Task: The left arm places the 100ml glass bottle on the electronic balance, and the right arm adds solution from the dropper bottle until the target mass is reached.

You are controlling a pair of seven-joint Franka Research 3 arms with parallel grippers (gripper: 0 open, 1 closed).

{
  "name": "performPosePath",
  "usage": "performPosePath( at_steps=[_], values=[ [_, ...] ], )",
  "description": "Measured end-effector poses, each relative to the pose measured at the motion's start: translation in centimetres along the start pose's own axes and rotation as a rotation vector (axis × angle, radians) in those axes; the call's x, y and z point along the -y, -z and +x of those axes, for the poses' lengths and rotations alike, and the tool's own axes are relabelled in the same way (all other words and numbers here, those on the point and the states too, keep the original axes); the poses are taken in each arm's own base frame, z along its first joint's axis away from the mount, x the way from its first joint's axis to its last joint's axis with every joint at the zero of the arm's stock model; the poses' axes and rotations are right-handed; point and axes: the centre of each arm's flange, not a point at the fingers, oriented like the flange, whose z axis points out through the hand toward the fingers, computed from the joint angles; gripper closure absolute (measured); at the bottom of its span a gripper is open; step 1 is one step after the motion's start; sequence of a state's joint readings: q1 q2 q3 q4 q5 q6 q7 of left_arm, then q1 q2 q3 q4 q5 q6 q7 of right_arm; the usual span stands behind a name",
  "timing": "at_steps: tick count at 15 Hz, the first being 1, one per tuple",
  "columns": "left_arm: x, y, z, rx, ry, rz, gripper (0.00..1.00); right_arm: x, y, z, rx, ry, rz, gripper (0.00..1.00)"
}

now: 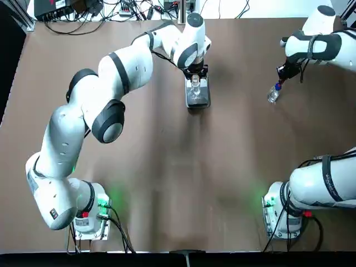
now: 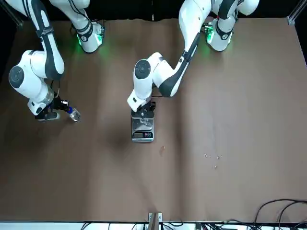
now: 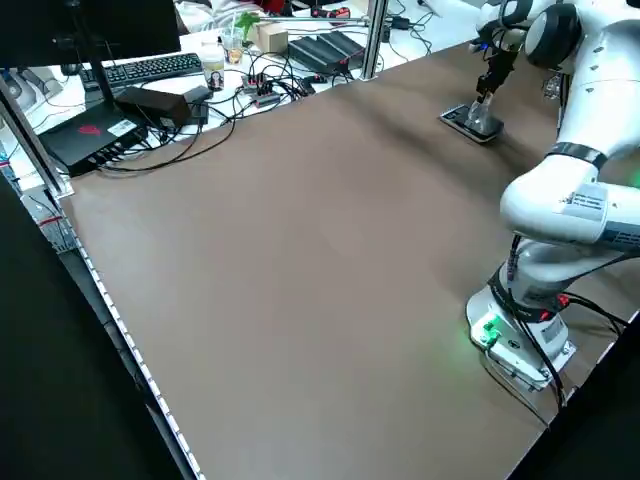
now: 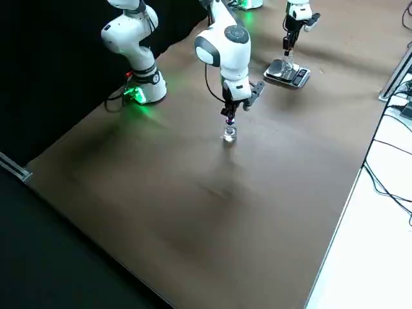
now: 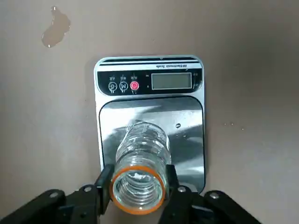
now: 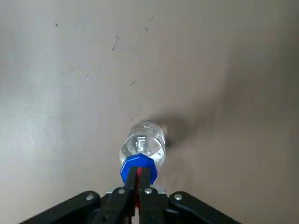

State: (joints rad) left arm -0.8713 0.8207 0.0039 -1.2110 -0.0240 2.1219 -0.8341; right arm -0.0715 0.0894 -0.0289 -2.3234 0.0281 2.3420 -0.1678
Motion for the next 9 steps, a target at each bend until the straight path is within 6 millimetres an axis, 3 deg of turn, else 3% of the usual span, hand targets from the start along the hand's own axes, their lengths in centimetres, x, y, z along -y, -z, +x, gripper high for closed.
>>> performPosePath(
  at_steps=[2,3,8,9],
  values=[
    [0.0,0.2,0.2,-0.007,0.002,-0.004,0.50,0.0,0.0,0.0,0.000,0.000,0.000,0.96],
    [-0.1,0.4,0.4,-0.018,0.002,-0.016,0.44,0.0,0.0,0.0,0.000,0.000,0.000,0.96],
    [-0.2,1.0,1.1,-0.055,0.008,-0.046,0.01,0.0,0.0,0.0,0.002,0.000,0.000,0.95],
    [-0.1,1.2,1.3,-0.062,0.010,-0.051,0.00,0.0,0.0,0.0,0.002,0.000,0.000,0.93]
  ],
)
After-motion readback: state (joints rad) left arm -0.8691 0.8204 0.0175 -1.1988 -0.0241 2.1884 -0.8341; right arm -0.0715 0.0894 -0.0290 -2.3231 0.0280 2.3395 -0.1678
